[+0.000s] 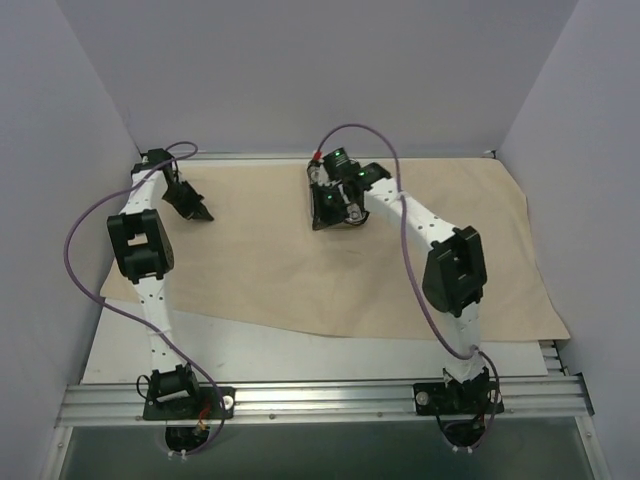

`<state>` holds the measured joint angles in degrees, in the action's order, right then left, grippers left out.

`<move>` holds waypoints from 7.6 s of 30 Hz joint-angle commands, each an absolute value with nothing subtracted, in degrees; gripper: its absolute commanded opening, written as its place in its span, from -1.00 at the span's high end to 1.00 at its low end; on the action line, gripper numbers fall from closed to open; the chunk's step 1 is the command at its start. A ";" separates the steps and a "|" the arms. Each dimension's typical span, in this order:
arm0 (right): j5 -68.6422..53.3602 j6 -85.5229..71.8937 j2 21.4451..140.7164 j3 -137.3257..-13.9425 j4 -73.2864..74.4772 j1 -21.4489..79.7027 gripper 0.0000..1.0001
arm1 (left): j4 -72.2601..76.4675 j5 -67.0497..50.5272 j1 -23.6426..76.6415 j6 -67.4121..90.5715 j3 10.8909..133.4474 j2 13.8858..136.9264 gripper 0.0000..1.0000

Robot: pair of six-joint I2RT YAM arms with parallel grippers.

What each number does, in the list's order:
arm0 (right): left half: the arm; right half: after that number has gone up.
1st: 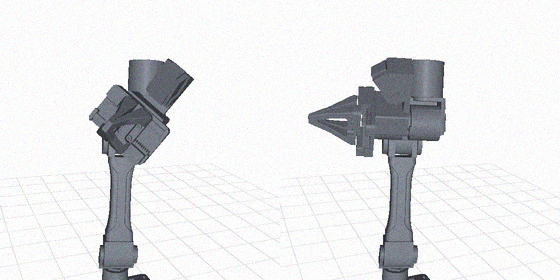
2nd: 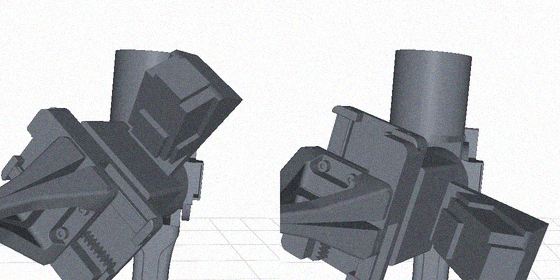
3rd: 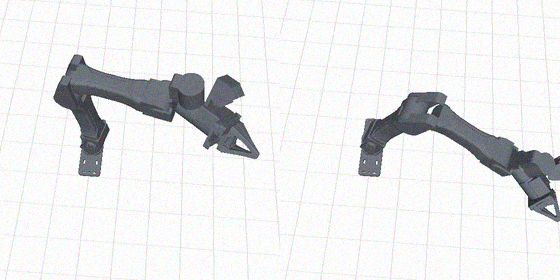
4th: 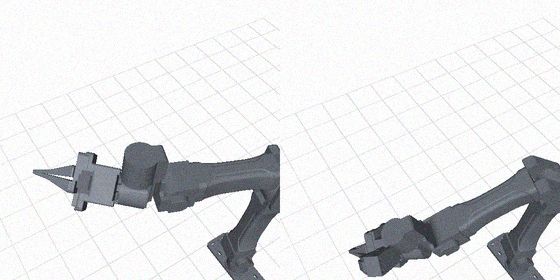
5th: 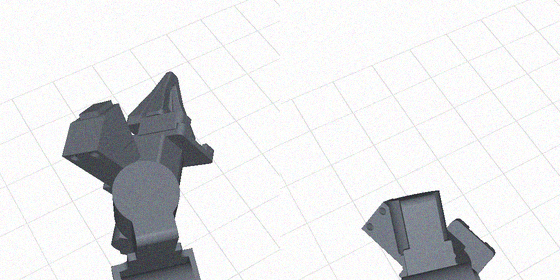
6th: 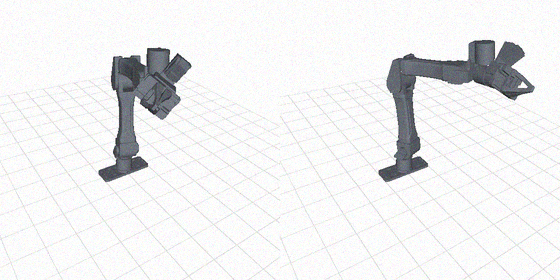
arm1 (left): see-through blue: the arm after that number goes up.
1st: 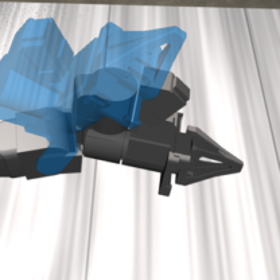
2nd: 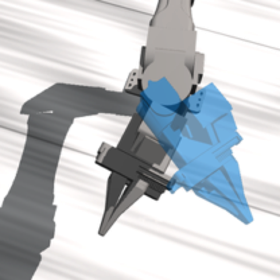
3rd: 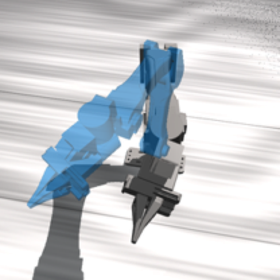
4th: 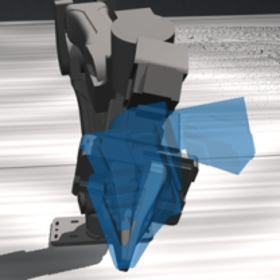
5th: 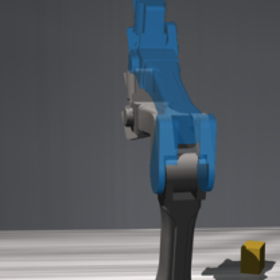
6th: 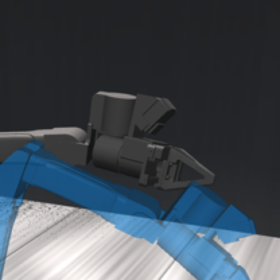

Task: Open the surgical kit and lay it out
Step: Smooth out the surgical kit at the center of the board.

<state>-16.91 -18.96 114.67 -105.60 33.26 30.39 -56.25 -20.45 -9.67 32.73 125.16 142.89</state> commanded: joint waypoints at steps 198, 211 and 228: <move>4.40 -18.54 129.83 -100.99 25.31 -15.64 1.00 | -59.68 -29.62 -16.87 40.08 134.57 148.91 0.72; -8.26 -23.90 115.23 -91.33 25.14 -13.18 0.36 | -56.06 -12.84 -17.66 36.91 121.20 132.01 0.45; -5.63 -24.08 111.88 -74.89 21.01 -13.53 1.00 | -68.12 -9.05 -21.88 34.72 129.38 146.17 0.95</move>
